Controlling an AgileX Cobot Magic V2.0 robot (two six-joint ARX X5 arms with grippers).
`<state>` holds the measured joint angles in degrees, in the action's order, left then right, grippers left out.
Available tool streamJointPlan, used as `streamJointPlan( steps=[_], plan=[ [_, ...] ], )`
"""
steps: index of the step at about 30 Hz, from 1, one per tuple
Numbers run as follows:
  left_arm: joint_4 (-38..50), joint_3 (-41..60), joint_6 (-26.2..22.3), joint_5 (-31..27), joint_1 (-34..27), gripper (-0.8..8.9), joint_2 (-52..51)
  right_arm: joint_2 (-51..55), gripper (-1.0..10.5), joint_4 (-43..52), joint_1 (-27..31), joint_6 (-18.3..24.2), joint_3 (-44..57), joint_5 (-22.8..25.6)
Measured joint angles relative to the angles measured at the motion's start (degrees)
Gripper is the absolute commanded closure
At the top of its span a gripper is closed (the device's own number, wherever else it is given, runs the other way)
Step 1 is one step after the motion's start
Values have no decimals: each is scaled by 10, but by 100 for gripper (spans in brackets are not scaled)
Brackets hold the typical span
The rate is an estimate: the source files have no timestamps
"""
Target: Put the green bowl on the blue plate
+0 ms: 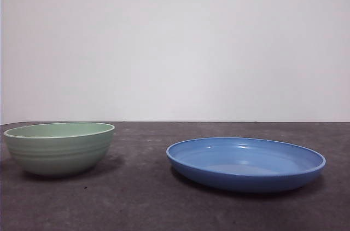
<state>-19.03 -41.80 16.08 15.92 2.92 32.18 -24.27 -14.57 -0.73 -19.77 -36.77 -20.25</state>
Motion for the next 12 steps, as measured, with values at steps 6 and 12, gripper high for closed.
streamJointPlan(
  steps=[6,12],
  plan=[
    [-28,-90,-1,97,2,798,99,-108,935,-59,-15,16,-109,-95],
    [-106,-156,-30,156,30,798,169,-199,935,-168,-55,78,-209,-116]
  ],
)
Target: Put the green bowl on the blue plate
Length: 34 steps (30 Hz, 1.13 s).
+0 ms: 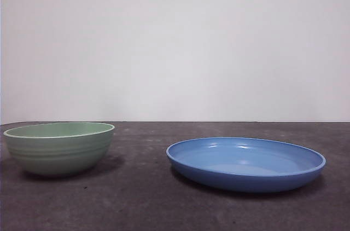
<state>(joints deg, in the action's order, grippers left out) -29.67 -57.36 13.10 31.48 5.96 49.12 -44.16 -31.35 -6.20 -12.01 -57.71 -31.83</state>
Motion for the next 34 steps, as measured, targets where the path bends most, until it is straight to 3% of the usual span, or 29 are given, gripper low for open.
streamJointPlan(
  steps=[9,18,21,24,26,29,34],
  plan=[
    [-45,-35,-77,2,93,794,22,-54,935,-52,-90,78,-49,-12],
    [-64,-35,-83,2,119,778,22,-55,924,-131,-103,93,-49,-1],
    [-64,-35,-83,2,119,637,22,-55,719,-132,-103,93,-49,11],
    [-64,-35,-83,2,119,368,22,-55,436,-132,-103,93,-49,21],
    [-64,-35,-83,2,119,218,22,-55,320,-132,-103,93,-49,22],
    [-63,-35,-88,2,119,137,22,-55,300,-132,-103,92,-49,22],
    [-64,-35,-88,2,119,137,22,-55,300,-132,-103,92,-49,22]
  ],
)
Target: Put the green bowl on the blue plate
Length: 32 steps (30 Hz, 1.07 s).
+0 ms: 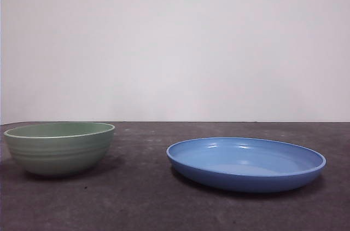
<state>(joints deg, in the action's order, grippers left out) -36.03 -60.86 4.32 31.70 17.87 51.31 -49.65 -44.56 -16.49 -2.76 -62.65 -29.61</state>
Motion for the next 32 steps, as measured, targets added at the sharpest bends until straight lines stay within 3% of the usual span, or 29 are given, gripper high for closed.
streamJointPlan(
  steps=[3,7,16,22,32],
  plan=[
    [-4,0,0,-3,0,169,0,0,300,0,0,0,0,0],
    [-28,0,10,-62,-5,194,3,0,300,0,0,0,0,0],
    [-118,-1,27,-88,-89,194,104,0,300,0,0,0,0,-2],
    [-118,-1,27,-150,-131,194,207,0,300,0,0,0,0,-2],
    [-81,-1,26,-151,-134,194,349,0,300,0,0,0,0,-2]
  ],
)
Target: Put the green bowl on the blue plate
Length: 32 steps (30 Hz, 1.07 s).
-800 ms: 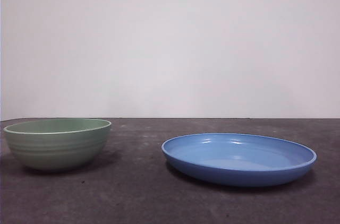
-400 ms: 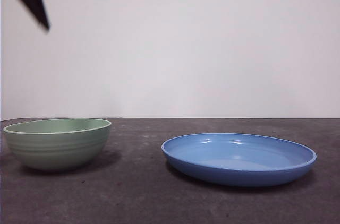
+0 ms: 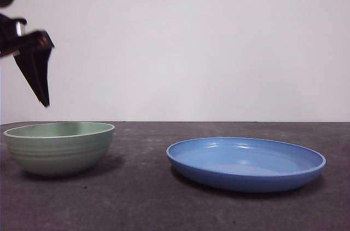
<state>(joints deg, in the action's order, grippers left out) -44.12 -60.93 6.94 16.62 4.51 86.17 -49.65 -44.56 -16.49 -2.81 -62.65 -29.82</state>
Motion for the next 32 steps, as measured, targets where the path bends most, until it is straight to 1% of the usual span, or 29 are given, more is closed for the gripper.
streamJointPlan(
  steps=[7,11,15,25,26,32],
  plan=[
    [15,0,-4,0,3,206,53,0,301,0,0,0,0,0],
    [18,0,-7,0,10,323,66,0,301,0,0,0,0,0],
    [20,0,-15,0,12,410,77,0,301,0,0,0,0,0],
    [28,0,-17,0,14,787,84,0,301,0,0,0,0,0],
    [28,0,-19,0,14,806,84,0,301,0,0,0,0,0],
    [27,-1,-25,-1,21,805,84,0,300,0,0,0,0,0]
  ],
)
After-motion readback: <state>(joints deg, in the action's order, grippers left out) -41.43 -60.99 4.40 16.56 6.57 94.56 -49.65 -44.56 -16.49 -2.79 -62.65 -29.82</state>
